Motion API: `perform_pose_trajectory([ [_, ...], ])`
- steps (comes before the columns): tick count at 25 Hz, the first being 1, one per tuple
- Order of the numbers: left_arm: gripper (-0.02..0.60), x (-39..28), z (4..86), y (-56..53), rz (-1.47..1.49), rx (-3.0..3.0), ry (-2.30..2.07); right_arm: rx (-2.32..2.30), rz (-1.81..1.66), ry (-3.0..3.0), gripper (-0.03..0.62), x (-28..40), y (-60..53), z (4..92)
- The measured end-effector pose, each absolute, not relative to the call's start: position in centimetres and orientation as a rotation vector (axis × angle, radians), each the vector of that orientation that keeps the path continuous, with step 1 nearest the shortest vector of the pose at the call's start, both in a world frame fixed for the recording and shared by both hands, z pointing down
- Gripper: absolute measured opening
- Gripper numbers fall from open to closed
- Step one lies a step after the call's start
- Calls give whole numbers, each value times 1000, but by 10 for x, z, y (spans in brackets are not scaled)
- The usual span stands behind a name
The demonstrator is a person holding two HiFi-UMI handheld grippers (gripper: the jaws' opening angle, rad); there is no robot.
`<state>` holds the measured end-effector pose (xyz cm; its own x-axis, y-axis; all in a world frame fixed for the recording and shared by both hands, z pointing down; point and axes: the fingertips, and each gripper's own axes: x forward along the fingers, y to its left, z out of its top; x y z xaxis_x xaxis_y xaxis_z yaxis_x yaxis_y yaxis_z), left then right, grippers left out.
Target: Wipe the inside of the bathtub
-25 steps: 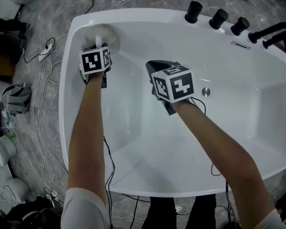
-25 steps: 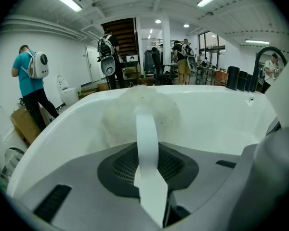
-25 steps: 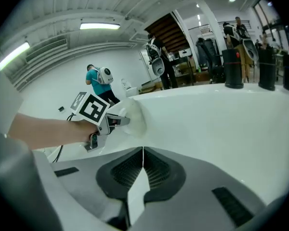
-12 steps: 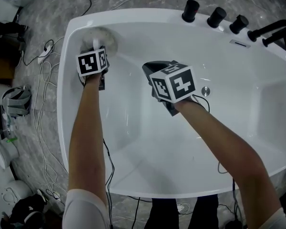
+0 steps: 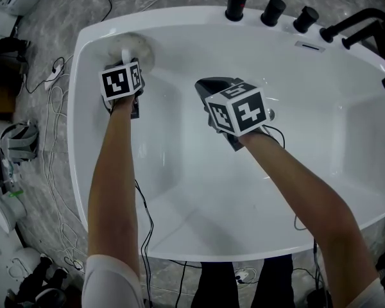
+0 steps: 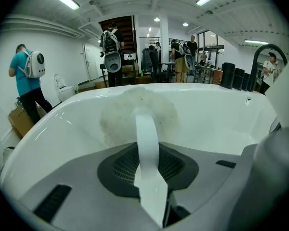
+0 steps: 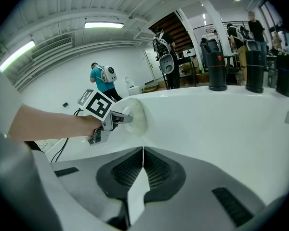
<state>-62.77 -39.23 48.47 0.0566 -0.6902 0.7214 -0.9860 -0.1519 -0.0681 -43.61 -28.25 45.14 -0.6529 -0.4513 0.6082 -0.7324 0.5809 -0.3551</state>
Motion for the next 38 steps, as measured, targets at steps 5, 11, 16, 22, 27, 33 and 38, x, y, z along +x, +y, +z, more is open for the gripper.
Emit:
perform_pose_trajectory([
  [5, 98, -592, 486, -390, 886, 1911, -1659, 983, 818, -2399, 20, -407, -274, 444],
  [11, 98, -548, 488, -387, 866, 1909, -1653, 1024, 799, -2382, 20, -355, -268, 441],
  [16, 98, -517, 485, -385, 870, 1915, -1648, 1065, 810, -2365, 20, -313, -264, 441],
  [22, 98, -474, 482, -383, 875, 1943, -1636, 1091, 820, -2359, 20, -275, -256, 440],
  [27, 98, -438, 474, -380, 878, 1965, -1619, 1119, 822, -2359, 20, -243, -253, 430],
  [33, 98, -387, 473, -377, 887, 1981, -1607, 1158, 828, -2355, 20, -189, -247, 426],
  [38, 100, -336, 472, -372, 892, 1996, -1588, 1194, 834, -2344, 20, -137, -239, 423],
])
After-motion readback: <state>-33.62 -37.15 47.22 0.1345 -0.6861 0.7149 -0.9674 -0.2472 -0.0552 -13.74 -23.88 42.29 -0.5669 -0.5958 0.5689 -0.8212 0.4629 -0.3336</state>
